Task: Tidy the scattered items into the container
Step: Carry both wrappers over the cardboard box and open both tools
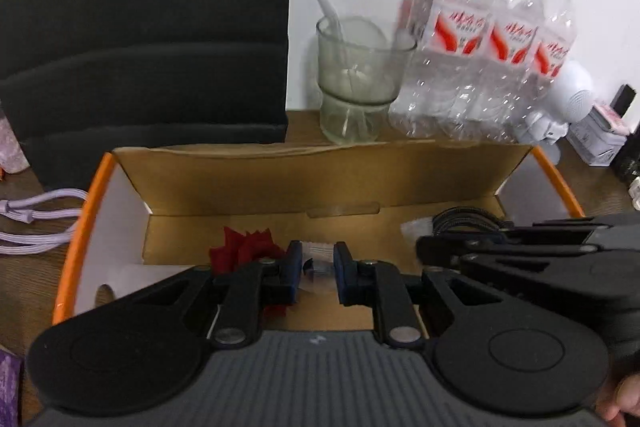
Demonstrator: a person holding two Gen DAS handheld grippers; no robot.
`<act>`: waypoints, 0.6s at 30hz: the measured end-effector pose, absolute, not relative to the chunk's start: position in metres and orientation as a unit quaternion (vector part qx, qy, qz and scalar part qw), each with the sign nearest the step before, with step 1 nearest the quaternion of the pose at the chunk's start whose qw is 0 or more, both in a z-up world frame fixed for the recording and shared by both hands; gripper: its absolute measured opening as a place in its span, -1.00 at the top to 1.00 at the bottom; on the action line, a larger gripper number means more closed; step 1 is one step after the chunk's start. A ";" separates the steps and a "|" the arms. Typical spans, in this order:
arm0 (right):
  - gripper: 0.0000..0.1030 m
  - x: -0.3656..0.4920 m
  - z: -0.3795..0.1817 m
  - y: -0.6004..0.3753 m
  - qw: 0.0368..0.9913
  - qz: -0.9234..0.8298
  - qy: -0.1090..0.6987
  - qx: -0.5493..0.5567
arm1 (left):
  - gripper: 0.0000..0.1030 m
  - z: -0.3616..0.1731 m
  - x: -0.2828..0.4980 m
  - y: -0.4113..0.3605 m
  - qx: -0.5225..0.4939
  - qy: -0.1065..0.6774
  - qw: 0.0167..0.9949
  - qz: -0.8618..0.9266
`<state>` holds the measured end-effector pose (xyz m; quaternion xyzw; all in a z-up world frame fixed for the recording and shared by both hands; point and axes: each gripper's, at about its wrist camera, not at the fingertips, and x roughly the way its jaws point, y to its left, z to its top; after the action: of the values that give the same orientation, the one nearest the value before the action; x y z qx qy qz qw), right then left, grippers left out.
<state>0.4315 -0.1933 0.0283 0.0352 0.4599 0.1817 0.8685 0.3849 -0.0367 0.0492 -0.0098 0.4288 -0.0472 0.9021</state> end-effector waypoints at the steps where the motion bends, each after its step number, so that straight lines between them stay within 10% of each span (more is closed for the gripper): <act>1: 0.75 0.435 0.024 -0.192 0.864 0.184 0.467 0.038 | 0.53 0.048 0.387 -0.036 -0.008 0.428 0.902 -0.049; 8: 0.18 0.437 0.039 -0.204 0.867 0.167 0.468 0.046 | 0.12 0.069 0.385 -0.030 -0.006 0.435 0.899 -0.054; 18: -0.10 0.397 0.065 -0.239 0.842 0.102 0.524 0.071 | -0.47 0.100 0.345 -0.010 -0.013 0.496 0.868 0.015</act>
<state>0.3974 -0.2386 0.0653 0.0706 0.5245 0.1021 0.8423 0.3449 -0.0102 0.0995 -0.0126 0.4958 0.0153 0.8682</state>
